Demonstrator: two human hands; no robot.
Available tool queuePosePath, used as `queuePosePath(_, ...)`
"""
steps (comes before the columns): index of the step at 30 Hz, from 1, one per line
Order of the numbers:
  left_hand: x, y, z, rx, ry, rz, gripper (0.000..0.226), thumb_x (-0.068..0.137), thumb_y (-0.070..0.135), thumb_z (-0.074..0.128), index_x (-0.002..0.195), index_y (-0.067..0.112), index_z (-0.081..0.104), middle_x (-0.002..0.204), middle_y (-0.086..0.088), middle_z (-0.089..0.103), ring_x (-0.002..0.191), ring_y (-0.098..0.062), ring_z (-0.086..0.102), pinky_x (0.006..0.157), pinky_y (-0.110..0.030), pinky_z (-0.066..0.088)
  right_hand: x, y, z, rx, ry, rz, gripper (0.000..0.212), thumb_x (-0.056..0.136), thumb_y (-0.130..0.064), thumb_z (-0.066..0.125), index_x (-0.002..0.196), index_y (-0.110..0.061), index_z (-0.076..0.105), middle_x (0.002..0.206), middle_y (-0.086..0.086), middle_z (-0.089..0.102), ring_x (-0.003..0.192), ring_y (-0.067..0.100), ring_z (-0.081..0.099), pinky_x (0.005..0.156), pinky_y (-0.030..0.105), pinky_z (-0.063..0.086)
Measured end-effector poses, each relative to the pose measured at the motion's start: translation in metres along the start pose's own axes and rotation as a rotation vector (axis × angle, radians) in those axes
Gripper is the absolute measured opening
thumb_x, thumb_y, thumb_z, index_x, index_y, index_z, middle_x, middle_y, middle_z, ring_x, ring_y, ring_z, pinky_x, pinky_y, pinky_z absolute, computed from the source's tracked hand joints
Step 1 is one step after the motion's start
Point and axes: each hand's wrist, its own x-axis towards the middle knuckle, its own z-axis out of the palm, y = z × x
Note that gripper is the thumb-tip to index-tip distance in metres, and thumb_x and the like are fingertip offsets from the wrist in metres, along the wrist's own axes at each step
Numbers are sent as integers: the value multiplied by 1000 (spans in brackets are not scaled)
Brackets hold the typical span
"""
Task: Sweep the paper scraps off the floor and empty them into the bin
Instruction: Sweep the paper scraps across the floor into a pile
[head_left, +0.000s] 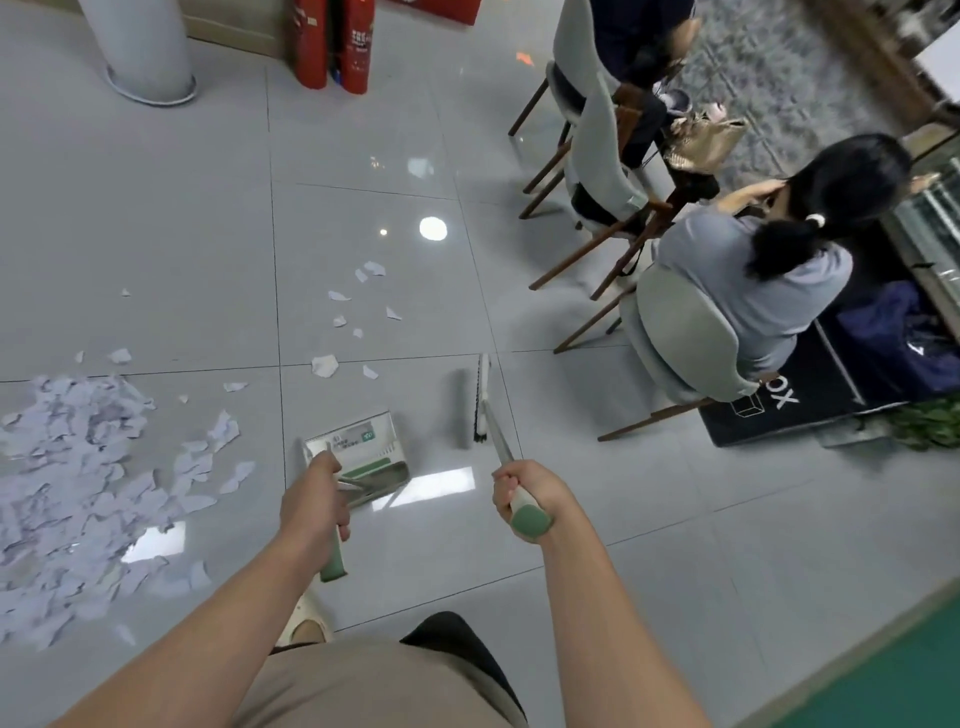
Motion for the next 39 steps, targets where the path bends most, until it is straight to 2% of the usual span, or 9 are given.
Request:
queuePosePath(4, 14, 14, -7, 6, 17, -37, 18, 90, 29, 50, 89, 11, 53, 65, -6, 36, 51, -22, 28, 50, -29, 29, 19, -20, 24, -136, 4, -7, 19, 90, 2, 46, 78, -12, 43, 51, -2, 40, 35, 7, 38, 33, 16, 36)
queuePosePath(9, 26, 21, -13, -116, 92, -61, 15, 90, 27, 50, 90, 12, 53, 62, -4, 33, 51, -20, 25, 50, -30, 26, 47, -41, 59, -328, 0, 54, 10, 90, 0, 46, 87, -9, 47, 50, 0, 41, 35, 8, 41, 35, 16, 39)
queuePosePath(13, 30, 21, -6, -214, 221, -45, 25, 89, 31, 50, 97, 10, 60, 70, -11, 40, 52, -21, 27, 50, -32, 28, 72, -43, 80, -546, -26, 204, 13, 87, 0, 48, 97, -8, 51, 54, 1, 43, 37, 8, 43, 38, 15, 40)
queuePosePath(17, 29, 28, 16, -333, 399, -39, 23, 86, 33, 53, 89, 10, 56, 74, -14, 47, 51, -22, 32, 50, -32, 31, 78, -43, 87, -744, -136, 341, 19, 86, 4, 47, 101, -6, 50, 55, 3, 43, 38, 9, 40, 37, 17, 38)
queuePosePath(20, 28, 34, 45, -417, 485, -18, 14, 87, 27, 53, 79, 16, 53, 68, -9, 44, 51, -20, 32, 50, -33, 30, 81, -71, 79, -765, -248, 408, 14, 88, 2, 47, 89, -11, 42, 52, -2, 38, 35, 6, 37, 33, 17, 35)
queuePosePath(24, 25, 40, 84, -430, 566, 21, 19, 86, 32, 54, 75, 16, 50, 64, -5, 42, 51, -21, 35, 51, -34, 32, 84, -134, 59, -696, -331, 467, 23, 90, -2, 51, 73, -15, 42, 48, -6, 38, 31, 4, 37, 30, 15, 35)
queuePosePath(28, 24, 47, 113, -399, 596, 49, 26, 79, 38, 55, 70, 15, 47, 61, -6, 43, 50, -26, 39, 56, -36, 36, 75, -162, 47, -795, -327, 391, 22, 91, -4, 49, 75, -15, 40, 48, -7, 39, 32, 3, 38, 30, 14, 32)
queuePosePath(34, 29, 55, 144, -368, 574, 72, 24, 79, 37, 53, 73, 14, 47, 63, -7, 43, 51, -26, 37, 52, -34, 35, 78, -196, 38, -747, -263, 143, 14, 90, -2, 47, 81, -12, 42, 46, -2, 37, 32, 7, 35, 32, 16, 31)
queuePosePath(39, 33, 58, 142, -414, 537, 31, 22, 85, 34, 54, 76, 15, 46, 63, -7, 38, 51, -24, 31, 51, -33, 29, 89, -204, 39, -937, -161, -87, 1, 84, -5, 51, 84, -4, 49, 46, 4, 45, 38, 18, 41, 44, 22, 38)
